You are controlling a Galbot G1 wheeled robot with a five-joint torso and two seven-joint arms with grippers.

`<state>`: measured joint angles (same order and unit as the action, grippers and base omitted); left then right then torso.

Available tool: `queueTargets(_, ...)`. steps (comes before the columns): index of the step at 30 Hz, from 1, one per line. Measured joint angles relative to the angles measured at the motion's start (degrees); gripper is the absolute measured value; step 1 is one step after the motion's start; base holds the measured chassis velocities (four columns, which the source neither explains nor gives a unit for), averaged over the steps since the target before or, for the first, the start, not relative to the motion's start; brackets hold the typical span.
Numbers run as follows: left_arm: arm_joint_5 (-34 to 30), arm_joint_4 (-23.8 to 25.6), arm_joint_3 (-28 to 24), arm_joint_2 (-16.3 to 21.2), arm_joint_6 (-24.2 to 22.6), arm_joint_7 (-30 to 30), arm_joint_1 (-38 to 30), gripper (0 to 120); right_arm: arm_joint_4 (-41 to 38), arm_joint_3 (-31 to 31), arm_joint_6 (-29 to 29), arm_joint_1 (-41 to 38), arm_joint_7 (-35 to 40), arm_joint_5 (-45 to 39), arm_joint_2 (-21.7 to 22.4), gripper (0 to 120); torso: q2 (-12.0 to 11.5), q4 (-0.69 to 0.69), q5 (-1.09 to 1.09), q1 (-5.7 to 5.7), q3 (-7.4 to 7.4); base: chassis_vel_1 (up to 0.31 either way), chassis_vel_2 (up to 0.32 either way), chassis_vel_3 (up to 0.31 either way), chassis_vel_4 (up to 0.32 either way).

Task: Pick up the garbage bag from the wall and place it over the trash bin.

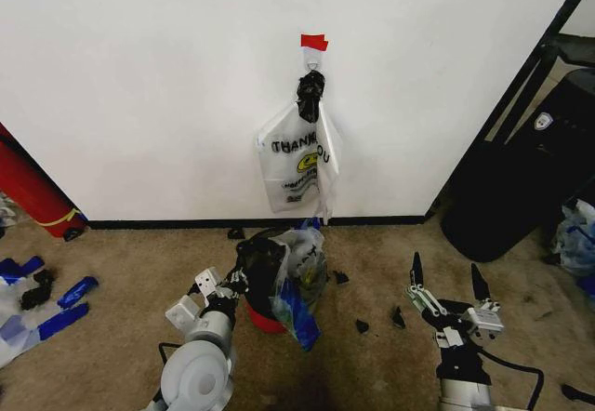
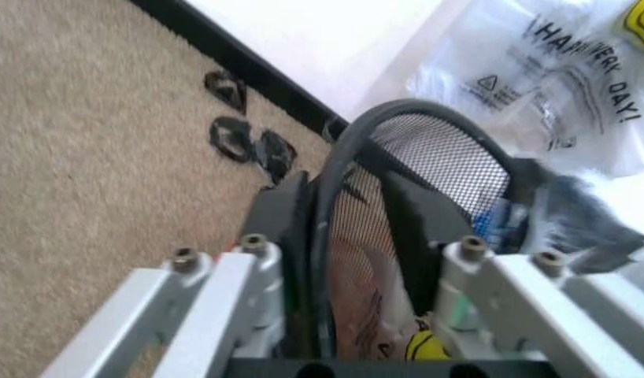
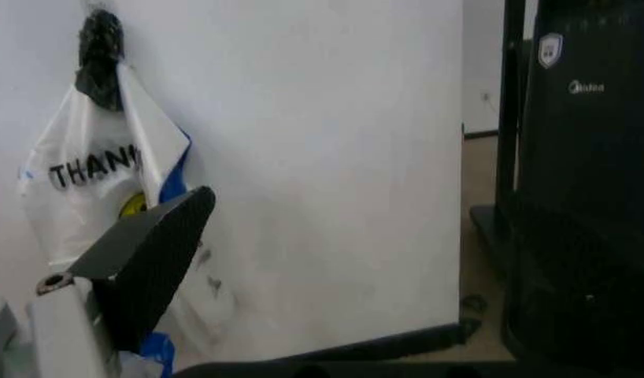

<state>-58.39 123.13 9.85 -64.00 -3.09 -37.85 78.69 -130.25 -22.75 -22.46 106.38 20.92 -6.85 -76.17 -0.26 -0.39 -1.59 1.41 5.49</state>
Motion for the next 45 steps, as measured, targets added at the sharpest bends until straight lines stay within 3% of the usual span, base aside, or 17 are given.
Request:
queueTargets(6, 1.69, 2.24, 1.52, 1.95, -0.22, -0.10, 0.30, 54, -1.20, 0.59, 3.25, 0.05, 0.72, -1.42, 0.62, 100, 0.00, -0.01, -0.01, 0.00, 0.00, 0.000, 0.000, 0.000, 0.000)
queueTargets(12, 4.41, 7.45, 5.20, 6.27, -2.12, 0.34, 1.04, 77, -2.94, 1.77, 11.21, -1.45, 1.59, -5.73, 2.54, 100, 0.00, 0.01, 0.00, 0.01, 0.00, 0.000, 0.000, 0.000, 0.000)
queueTargets(14, 6.99, 8.69, 6.98, 8.26, -2.40, 2.18, 1.97, 87, -3.37, 1.96, 15.27, -2.04, 1.84, -8.05, 3.57, 100, 0.00, -0.04, -0.02, 0.01, 0.00, 0.000, 0.000, 0.000, 0.000)
queueTargets(15, 6.99, 8.69, 6.98, 8.26, -2.40, 2.18, 1.97, 87, -3.37, 1.96, 15.27, -2.04, 1.84, -8.05, 3.57, 100, 0.00, -0.04, -0.02, 0.01, 0.00, 0.000, 0.000, 0.000, 0.000)
queueTargets(19, 15.05, 9.63, 11.15, 12.00, 1.03, 13.38, 7.96, 103, -2.82, 3.90, 23.35, -5.44, 1.83, -13.46, 6.08, 100, 0.00, 0.01, -0.01, 0.01, 0.00, 0.000, 0.000, 0.000, 0.000)
queueTargets(21, 16.15, 9.62, 11.35, 12.23, 1.42, 14.45, 8.51, 105, -2.51, 4.12, 23.87, -5.84, 1.72, -13.93, 6.25, 100, 0.00, 0.03, 0.01, 0.01, 0.01, 0.000, 0.000, 0.000, 0.000)
queueTargets(23, 24.18, 8.25, 11.15, 13.09, 4.96, 19.26, 9.99, 110, -1.70, 4.42, 26.28, -7.21, 0.90, -16.10, 6.74, 100, 0.00, 0.04, 0.00, 0.00, 0.00, 0.000, 0.000, 0.000, 0.000)
queueTargets(28, 32.99, 5.25, 8.66, 13.12, 9.82, 23.69, 8.91, 114, 0.19, 4.12, 28.75, -9.37, -0.52, -17.80, 6.88, 100, 0.00, -0.08, -0.02, 0.01, 0.00, 0.000, 0.000, 0.000, 0.000)
queueTargets(31, 37.32, 5.80, 9.62, 10.97, 12.25, 24.17, 12.33, 114, 2.55, 6.35, 32.89, -16.16, -0.61, -20.96, 7.90, 100, 0.00, 0.05, -0.01, 0.00, 0.01, 0.000, 0.000, 0.000, 0.000)
queueTargets(40, 39.96, 8.33, 11.29, 8.10, 13.06, 22.82, 16.74, 105, 8.84, 16.20, 43.06, -31.10, 2.74, -29.70, 8.11, 100, 0.00, 0.00, -0.02, 0.01, 0.01, 0.000, 0.000, 0.000, 0.000)
queueTargets(45, 40.00, 8.70, 11.31, 7.97, 12.64, 22.15, 17.09, 101, 10.10, 19.75, 48.02, -34.90, 6.18, -30.54, 6.24, 100, 0.00, -0.01, -0.01, 0.01, 0.01, 0.000, 0.000, 0.000, 0.000)
